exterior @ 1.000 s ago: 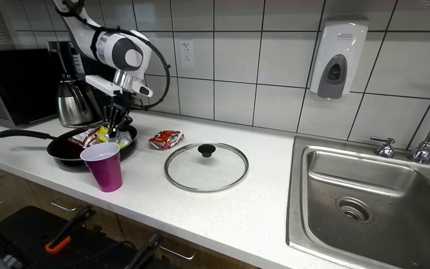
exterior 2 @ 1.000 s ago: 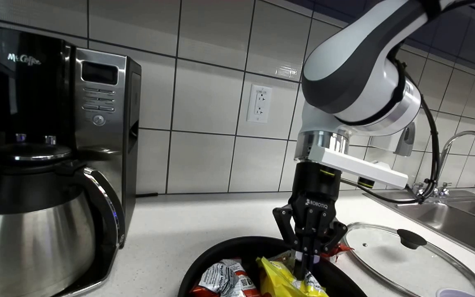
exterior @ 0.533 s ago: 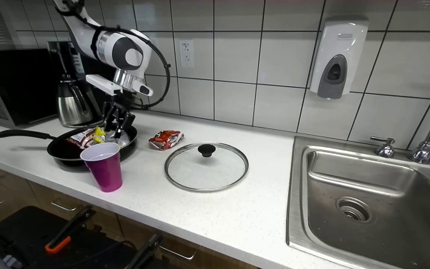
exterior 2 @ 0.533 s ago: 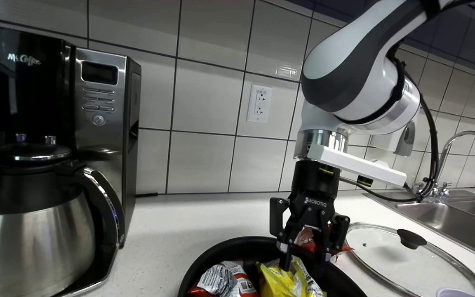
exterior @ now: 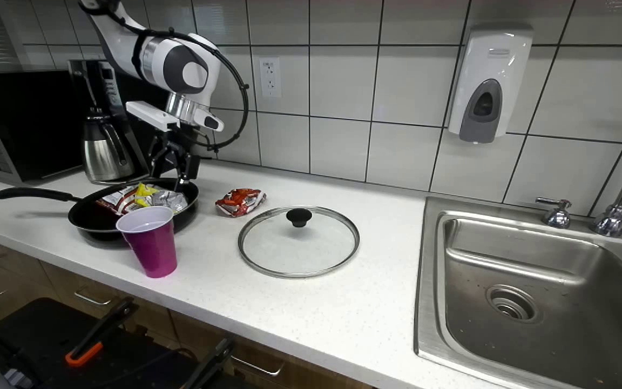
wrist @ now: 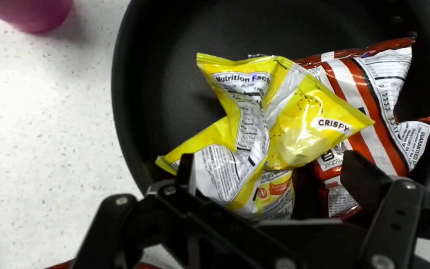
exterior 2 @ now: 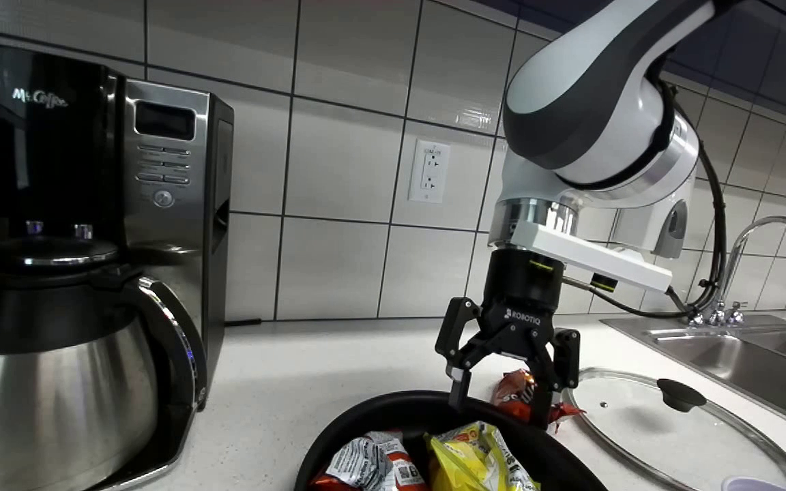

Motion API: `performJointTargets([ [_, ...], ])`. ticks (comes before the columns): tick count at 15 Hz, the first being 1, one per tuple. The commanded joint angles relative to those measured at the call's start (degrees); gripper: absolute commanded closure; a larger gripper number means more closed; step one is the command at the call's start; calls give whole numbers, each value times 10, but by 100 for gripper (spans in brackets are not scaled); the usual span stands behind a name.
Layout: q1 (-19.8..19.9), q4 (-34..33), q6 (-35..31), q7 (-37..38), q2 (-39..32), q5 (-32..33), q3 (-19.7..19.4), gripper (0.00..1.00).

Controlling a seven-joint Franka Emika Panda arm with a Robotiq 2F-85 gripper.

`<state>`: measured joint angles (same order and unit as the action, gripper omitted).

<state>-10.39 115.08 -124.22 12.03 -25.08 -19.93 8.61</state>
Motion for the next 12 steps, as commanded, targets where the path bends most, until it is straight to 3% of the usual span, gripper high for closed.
performJointTargets([
  [1,4,7,8,-1,22,29,-12,0],
  [12,-6,5,-18,11,16,174,-49,0],
])
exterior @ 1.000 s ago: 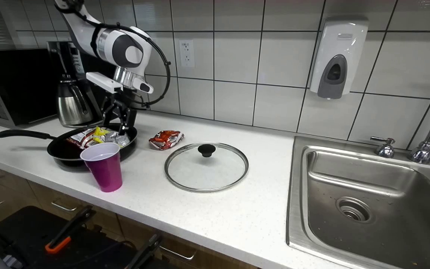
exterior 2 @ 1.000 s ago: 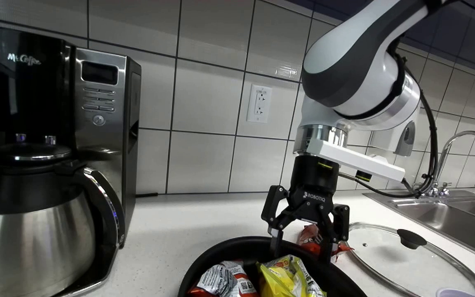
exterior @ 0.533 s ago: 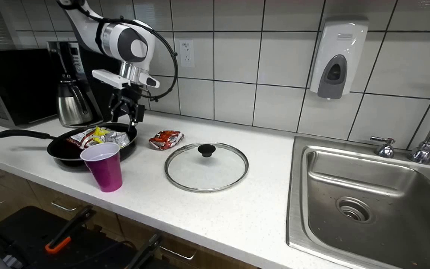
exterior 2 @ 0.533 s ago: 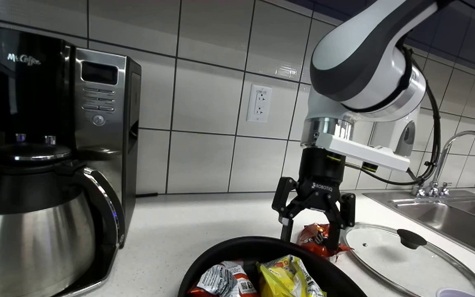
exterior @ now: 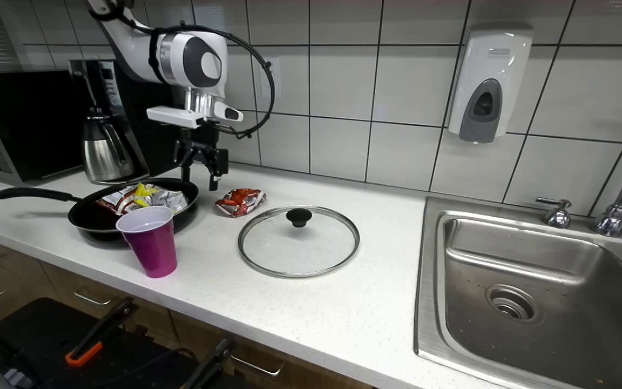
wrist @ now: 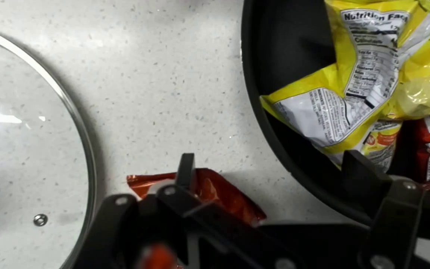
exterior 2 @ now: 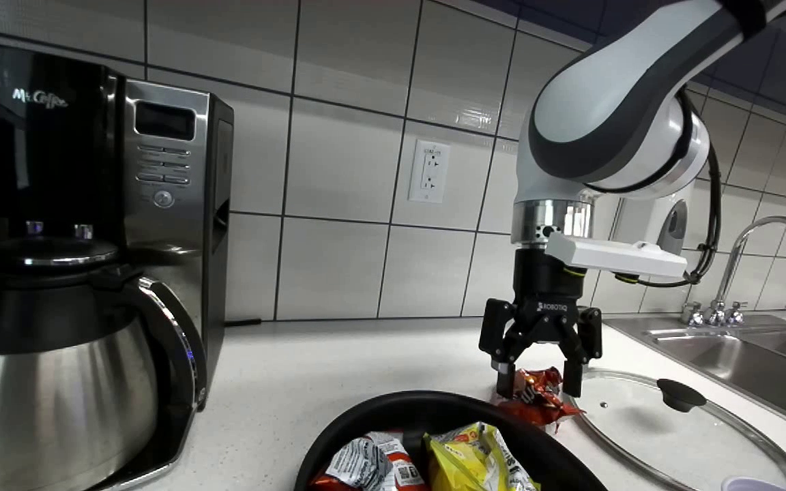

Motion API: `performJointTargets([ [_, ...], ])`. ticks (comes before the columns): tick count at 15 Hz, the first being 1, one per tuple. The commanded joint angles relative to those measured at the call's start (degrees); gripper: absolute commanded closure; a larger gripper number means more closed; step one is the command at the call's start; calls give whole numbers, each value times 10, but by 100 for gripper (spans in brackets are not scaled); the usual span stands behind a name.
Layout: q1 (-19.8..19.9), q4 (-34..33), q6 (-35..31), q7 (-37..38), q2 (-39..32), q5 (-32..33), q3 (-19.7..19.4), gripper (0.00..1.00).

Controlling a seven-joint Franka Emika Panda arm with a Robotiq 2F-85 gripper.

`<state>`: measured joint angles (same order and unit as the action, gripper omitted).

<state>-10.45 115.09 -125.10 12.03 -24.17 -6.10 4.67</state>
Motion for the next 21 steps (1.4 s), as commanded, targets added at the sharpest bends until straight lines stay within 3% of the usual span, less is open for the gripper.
performJointTargets([
  [1,-5,3,-9,13,7,45,-12,0],
  [11,4,-7,-69,8,-22,53,-19,0],
  [19,3,-12,-77,9,-39,53,-23,0],
  [21,2,-12,-79,11,-39,53,-23,26],
])
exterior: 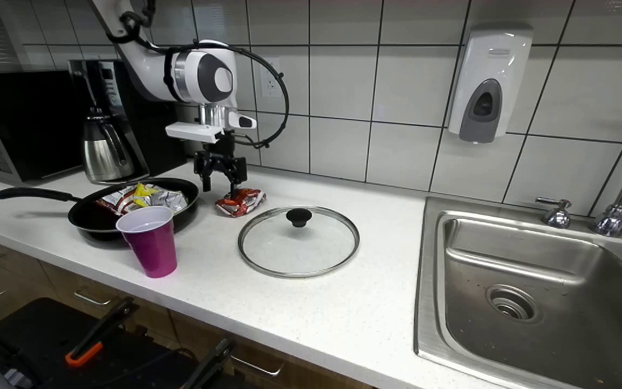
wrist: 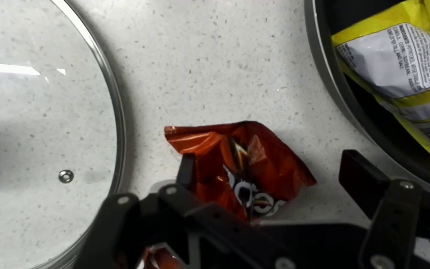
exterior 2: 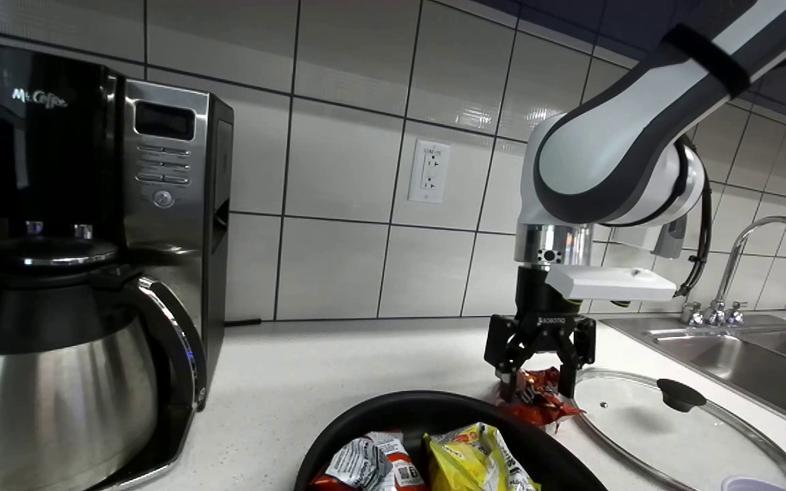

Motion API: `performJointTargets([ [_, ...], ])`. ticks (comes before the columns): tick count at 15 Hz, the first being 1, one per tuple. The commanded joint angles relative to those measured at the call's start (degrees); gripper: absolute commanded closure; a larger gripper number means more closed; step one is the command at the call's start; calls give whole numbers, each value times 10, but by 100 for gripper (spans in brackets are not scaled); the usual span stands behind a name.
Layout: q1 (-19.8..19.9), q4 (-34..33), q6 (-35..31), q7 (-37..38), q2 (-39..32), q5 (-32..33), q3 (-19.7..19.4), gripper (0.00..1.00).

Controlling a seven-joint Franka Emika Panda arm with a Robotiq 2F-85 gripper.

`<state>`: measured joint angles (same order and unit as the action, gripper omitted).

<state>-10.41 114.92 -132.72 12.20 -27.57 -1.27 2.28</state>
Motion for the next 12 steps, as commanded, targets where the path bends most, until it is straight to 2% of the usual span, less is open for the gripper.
performJointTargets([
  [1,2,-10,-3,9,-5,4,1,34],
  [9,3,2,-16,9,5,0,2,97],
  [12,3,5,-16,9,7,0,2,100],
])
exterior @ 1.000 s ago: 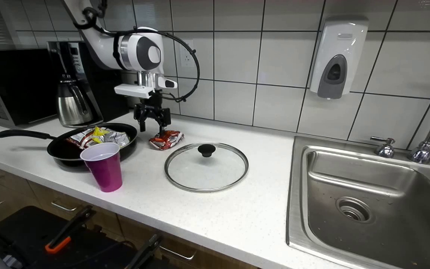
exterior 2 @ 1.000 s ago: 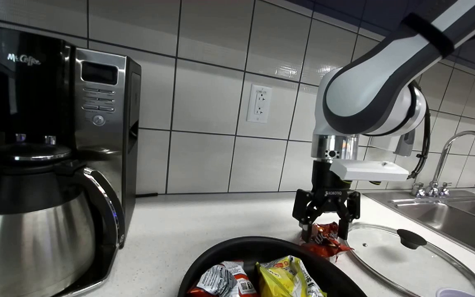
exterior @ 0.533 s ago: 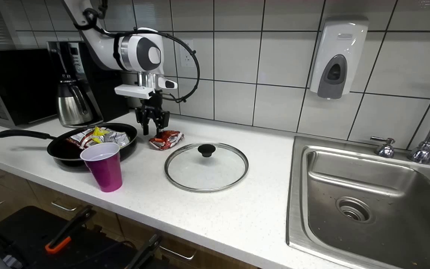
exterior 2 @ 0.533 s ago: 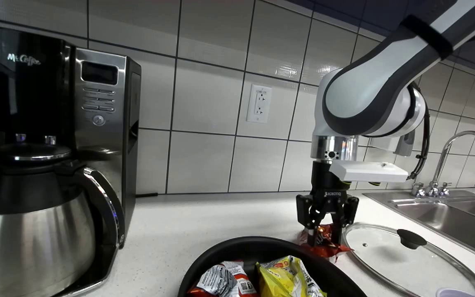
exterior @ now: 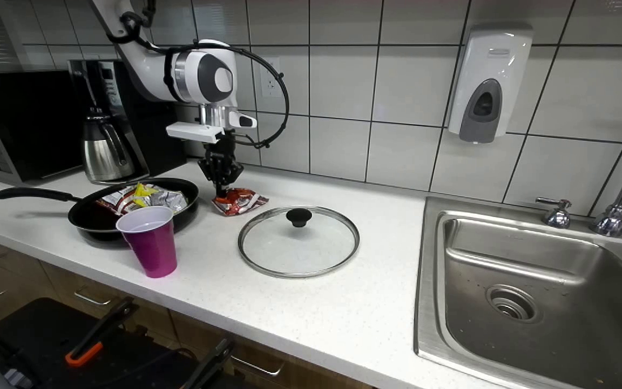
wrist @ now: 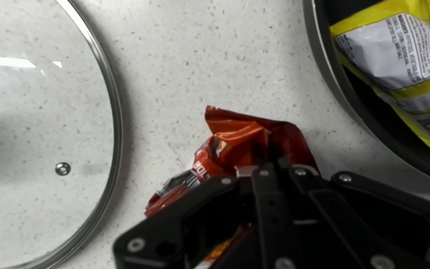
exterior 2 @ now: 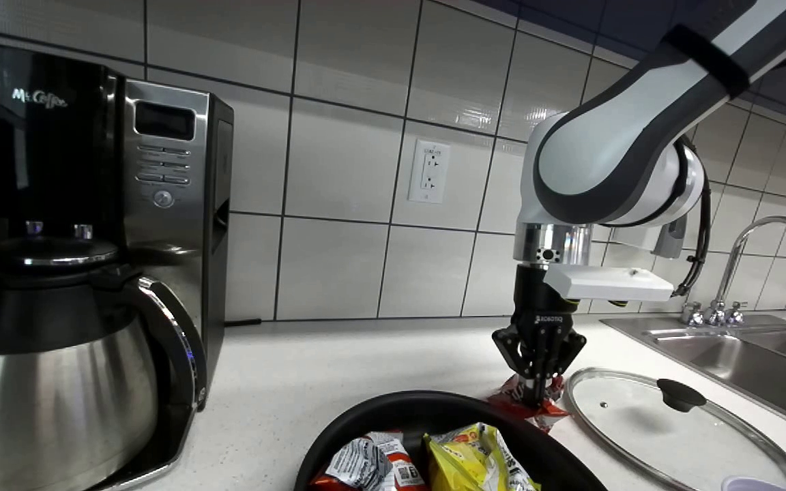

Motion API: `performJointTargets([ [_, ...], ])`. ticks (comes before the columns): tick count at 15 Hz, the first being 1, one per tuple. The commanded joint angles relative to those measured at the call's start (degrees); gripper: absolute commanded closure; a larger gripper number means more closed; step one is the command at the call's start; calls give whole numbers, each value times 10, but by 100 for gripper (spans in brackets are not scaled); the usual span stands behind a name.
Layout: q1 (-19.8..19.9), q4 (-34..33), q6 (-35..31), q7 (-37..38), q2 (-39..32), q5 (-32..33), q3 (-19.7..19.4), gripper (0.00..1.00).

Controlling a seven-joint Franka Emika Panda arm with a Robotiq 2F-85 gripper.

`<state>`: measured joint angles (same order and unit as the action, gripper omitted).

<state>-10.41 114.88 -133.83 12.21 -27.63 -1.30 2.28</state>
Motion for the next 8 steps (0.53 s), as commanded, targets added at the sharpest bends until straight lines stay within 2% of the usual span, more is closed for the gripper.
performJointTargets([
  [1,3,5,-6,9,8,0,2,100],
  [8,-1,8,-1,16,28,8,-1,100],
])
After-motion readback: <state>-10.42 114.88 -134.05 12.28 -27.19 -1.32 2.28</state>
